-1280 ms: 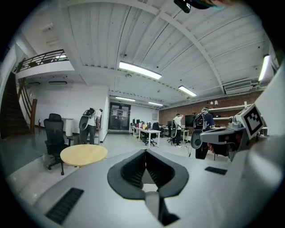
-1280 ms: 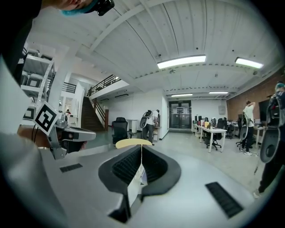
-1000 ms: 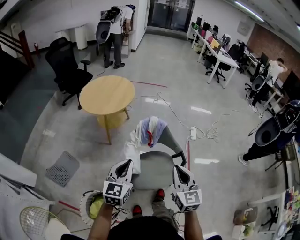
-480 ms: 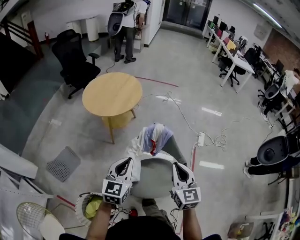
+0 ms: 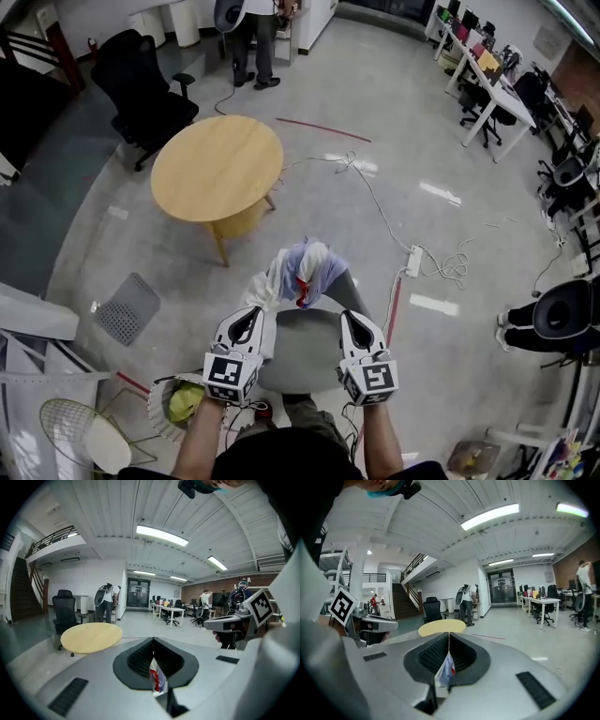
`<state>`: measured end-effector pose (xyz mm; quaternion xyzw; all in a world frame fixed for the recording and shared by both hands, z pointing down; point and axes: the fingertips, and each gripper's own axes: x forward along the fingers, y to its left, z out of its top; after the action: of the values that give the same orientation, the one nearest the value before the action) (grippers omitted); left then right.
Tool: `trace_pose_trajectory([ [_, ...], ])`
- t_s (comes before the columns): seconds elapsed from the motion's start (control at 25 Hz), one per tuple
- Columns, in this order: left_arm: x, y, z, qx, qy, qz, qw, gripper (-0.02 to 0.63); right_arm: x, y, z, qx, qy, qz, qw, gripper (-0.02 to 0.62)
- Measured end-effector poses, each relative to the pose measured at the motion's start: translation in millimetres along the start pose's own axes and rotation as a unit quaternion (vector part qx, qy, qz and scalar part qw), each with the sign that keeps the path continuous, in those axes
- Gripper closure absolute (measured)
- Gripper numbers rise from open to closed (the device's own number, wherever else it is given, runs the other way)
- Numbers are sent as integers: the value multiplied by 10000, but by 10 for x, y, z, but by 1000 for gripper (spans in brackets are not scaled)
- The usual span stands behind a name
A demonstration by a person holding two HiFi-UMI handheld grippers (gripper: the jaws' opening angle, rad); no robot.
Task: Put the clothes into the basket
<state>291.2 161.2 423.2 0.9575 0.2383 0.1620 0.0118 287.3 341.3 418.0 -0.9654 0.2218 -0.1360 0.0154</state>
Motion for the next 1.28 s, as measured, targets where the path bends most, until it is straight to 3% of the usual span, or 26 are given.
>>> trace_pose_trajectory([
  [0.68,858,309,-688,-306,950,348,9944,598,1210,-512,-883,198,757,507,9956,568],
  [0.92,1016,351,-842,-405,1107,361,9924,598,1551,-684,-1280,511,1096,380,9919,564],
  [0.96,1022,356,-871,-435,1139,365,9919,598,1594,-707,-1332,551,1147,368,9912,542],
  [1.0,1024,359,-901,-457,1174,363,9914,600,1637,-724,-1377,584,1196,374,9904,453],
  [1.04,1025,363,-931,-470,1207,364,9909,598,1682,-742,-1412,614,1235,373,9897,419],
  [1.28,1070,436,-1011,-593,1330,442,9884,598,1978,-927,-1507,810,1326,115,9878,316],
])
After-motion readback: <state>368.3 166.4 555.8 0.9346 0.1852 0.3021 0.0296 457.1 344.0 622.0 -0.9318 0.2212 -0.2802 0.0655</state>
